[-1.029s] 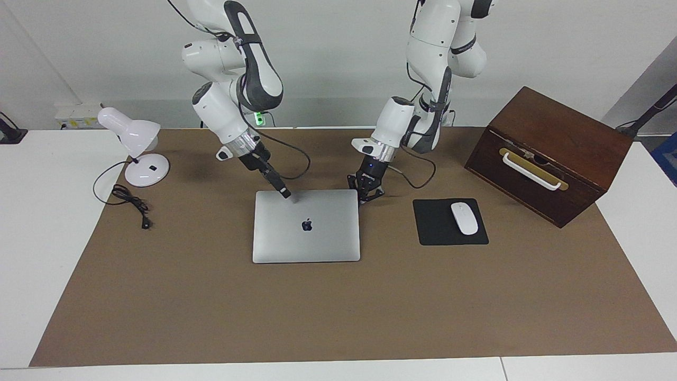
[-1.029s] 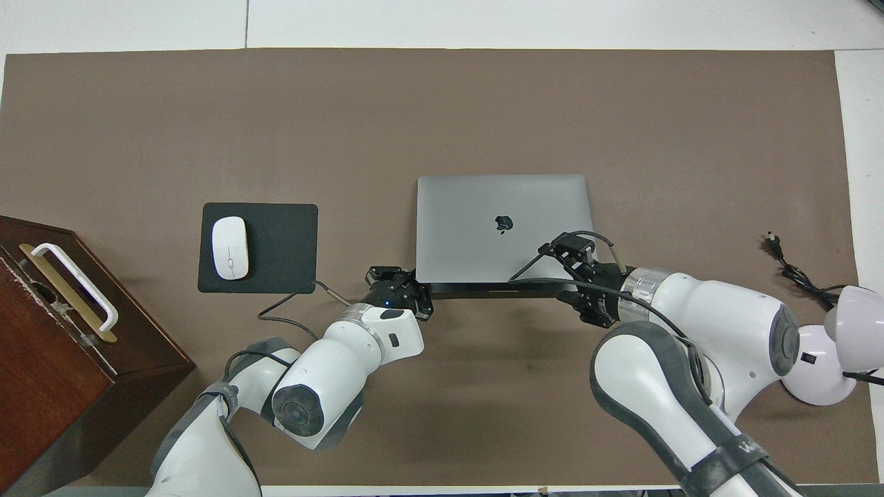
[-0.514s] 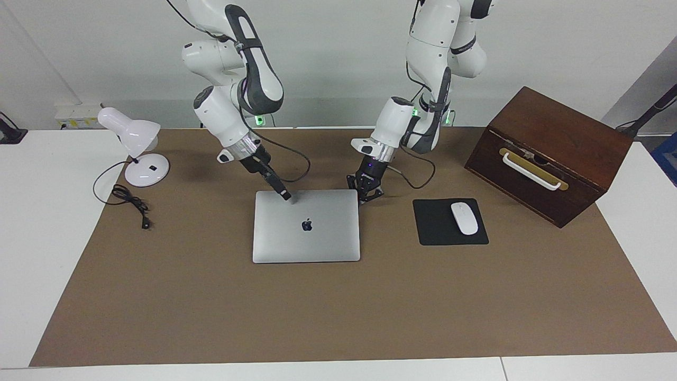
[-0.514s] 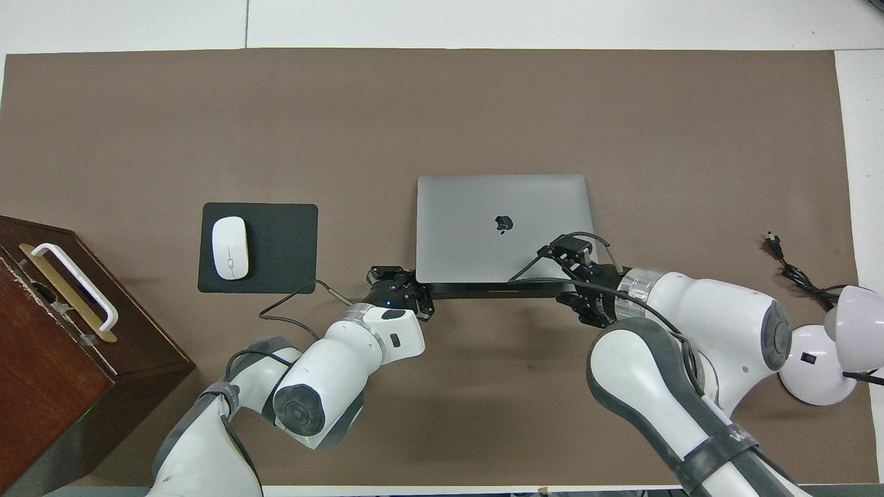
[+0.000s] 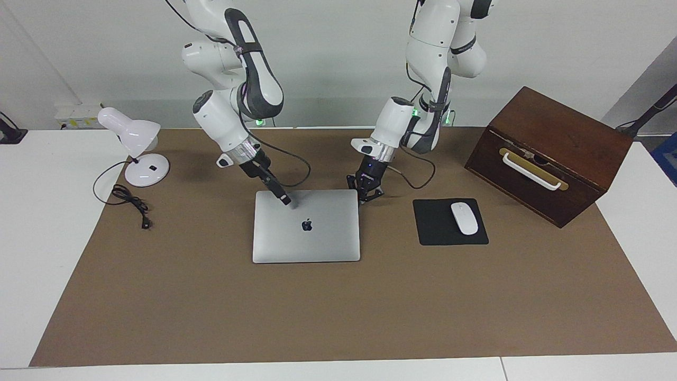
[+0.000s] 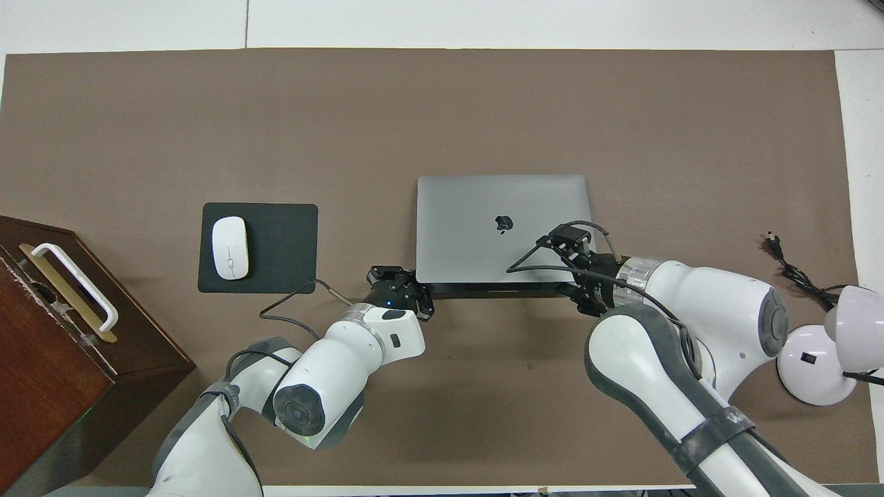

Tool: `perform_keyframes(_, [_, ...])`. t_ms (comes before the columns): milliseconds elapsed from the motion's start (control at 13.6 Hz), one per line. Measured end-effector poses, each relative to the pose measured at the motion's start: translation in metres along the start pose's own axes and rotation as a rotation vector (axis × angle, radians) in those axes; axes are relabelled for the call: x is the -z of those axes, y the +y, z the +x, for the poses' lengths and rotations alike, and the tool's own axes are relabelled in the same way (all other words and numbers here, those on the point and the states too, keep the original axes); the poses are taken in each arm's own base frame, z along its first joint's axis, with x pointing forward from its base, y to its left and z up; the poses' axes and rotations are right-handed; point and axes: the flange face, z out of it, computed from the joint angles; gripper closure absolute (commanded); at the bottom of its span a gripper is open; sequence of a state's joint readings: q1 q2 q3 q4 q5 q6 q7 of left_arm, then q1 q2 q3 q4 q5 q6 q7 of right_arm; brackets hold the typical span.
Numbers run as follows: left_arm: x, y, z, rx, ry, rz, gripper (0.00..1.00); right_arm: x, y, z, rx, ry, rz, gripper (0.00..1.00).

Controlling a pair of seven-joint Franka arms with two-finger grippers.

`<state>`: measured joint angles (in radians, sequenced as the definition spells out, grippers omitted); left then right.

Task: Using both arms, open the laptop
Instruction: 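Hold the laptop base with the left gripper, grip lid with right, then lift the laptop lid upward and away with the right gripper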

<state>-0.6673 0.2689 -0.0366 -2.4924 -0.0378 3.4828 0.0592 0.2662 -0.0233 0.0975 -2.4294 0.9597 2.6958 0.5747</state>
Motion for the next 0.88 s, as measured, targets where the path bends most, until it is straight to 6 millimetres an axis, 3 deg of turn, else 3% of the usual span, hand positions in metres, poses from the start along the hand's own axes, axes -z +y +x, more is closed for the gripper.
perform_keyframes(882, [-0.0001,0.0001,0.0000,-0.010,0.001,0.000,1.00,0.0013,-0.0069,0.0002,0.008,0.028,0.023,0.00])
